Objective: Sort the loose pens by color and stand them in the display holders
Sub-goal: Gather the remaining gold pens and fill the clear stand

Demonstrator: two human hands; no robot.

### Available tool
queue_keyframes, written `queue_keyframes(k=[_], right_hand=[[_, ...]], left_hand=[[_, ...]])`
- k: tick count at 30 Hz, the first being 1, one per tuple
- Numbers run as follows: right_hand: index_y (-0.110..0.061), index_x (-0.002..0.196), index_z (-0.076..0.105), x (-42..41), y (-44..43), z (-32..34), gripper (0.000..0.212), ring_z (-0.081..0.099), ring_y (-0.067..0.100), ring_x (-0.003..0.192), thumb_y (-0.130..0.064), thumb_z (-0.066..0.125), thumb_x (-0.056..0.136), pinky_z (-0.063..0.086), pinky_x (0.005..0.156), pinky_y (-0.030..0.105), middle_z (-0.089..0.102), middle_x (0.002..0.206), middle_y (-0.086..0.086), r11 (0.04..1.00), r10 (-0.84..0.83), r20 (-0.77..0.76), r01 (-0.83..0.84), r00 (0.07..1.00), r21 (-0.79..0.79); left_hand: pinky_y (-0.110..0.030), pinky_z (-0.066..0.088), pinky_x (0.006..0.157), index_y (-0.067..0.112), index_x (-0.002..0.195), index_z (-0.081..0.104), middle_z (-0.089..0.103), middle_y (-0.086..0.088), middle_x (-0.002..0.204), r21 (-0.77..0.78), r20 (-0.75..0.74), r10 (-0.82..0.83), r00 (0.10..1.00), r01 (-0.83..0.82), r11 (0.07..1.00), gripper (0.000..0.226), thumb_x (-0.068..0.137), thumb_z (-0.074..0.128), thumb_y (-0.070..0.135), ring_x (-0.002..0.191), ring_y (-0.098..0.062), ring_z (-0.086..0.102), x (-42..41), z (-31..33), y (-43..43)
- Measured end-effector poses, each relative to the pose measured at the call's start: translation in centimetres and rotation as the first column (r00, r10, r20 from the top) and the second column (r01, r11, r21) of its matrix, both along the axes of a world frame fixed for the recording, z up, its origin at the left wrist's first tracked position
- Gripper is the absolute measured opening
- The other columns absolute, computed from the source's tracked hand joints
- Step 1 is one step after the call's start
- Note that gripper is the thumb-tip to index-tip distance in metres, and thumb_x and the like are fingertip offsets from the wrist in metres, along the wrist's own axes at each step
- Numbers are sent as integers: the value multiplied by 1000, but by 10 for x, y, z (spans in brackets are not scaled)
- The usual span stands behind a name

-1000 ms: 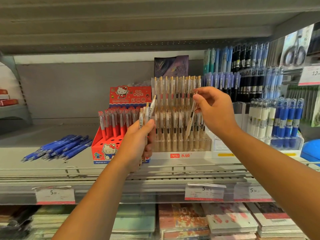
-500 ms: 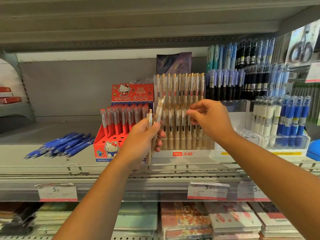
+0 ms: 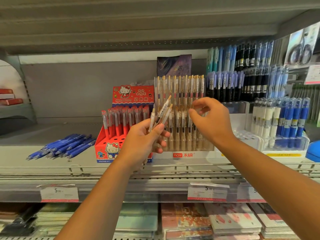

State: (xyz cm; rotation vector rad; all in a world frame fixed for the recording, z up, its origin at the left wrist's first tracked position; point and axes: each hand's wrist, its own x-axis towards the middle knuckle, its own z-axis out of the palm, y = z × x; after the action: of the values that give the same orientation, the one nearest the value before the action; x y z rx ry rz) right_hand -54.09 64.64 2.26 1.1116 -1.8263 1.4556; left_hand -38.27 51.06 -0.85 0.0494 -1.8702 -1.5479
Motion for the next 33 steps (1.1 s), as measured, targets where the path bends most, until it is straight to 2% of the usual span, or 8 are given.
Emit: queue_keyframes(k=[4, 7, 11, 16, 19, 24, 28, 33], right_hand=[[-17, 103, 70, 23, -2, 10, 16, 64, 6, 87, -11, 68, 89, 52, 74, 15, 70, 94, -5, 962, 273, 78, -272, 959, -32], [-16, 103, 70, 37, -6, 13, 18, 69, 12, 89, -8, 69, 88, 57, 71, 25, 73, 94, 1, 872, 479, 241, -489, 844, -21], [-16, 102, 67, 43, -10, 14, 20, 72, 13, 84, -1, 65, 89, 57, 69, 24, 75, 92, 2, 790, 588, 368, -608, 720, -73], [-7, 109, 65, 40, -8, 12, 21, 73, 22, 88, -1, 65, 89, 60, 76, 32, 75, 95, 10, 797, 582, 414, -591, 700, -123], [-8, 108, 62, 35, -4, 15, 20, 74, 24, 84, -1, 65, 90, 61, 70, 32, 73, 94, 15, 807, 584, 413, -556, 699, -201], [-12, 106, 61, 16, 6, 20, 20, 73, 22, 80, -5, 68, 88, 60, 62, 30, 65, 94, 10, 886, 463, 336, -429, 820, -175], [-15, 102, 63, 1, 14, 25, 17, 71, 21, 79, -10, 71, 88, 59, 58, 27, 65, 94, 8, 944, 319, 245, -285, 916, -166], [-17, 101, 61, -9, 20, 27, 16, 69, 19, 80, -14, 70, 89, 61, 59, 30, 64, 89, 0, 979, 160, 133, -139, 978, -151]], left_hand=[[-24, 53, 53, 23, 111, 68, 75, -7, 86, -56, 9, -3, 1000, 3, 998, 18, 98, 56, 22, 62, -14, 64, 1, 1, 2], [-24, 53, 52, 23, 112, 68, 74, -7, 87, -63, -9, -12, 1000, 11, 998, 19, 98, 55, 23, 61, -15, 62, 2, 1, 3], [-27, 55, 54, 20, 111, 69, 74, -9, 88, -34, -16, -43, 999, 43, 999, 20, 98, 54, 26, 62, -17, 63, 3, 1, 4], [-31, 56, 75, 35, 107, 71, 76, 2, 95, -130, 10, 26, 1000, -24, 991, 21, 99, 51, 35, 88, -11, 71, 1, 0, 2], [-29, 54, 81, 41, 100, 73, 75, 8, 101, -132, 8, 60, 998, -58, 990, 23, 100, 51, 34, 96, -9, 70, -1, -1, 0], [-23, 51, 65, 40, 96, 73, 73, 8, 85, -134, 15, 91, 996, -88, 987, 23, 100, 51, 35, 74, -8, 66, -2, -2, -2], [-26, 47, 53, 41, 95, 70, 64, 8, 69, -143, 32, 70, 997, -64, 988, 19, 96, 52, 45, 57, -10, 55, -1, -1, -1], [-24, 41, 44, 36, 95, 70, 53, 4, 58, -114, 25, 20, 999, -17, 993, 39, 75, 56, 67, 47, -12, 46, 1, 0, -1]])
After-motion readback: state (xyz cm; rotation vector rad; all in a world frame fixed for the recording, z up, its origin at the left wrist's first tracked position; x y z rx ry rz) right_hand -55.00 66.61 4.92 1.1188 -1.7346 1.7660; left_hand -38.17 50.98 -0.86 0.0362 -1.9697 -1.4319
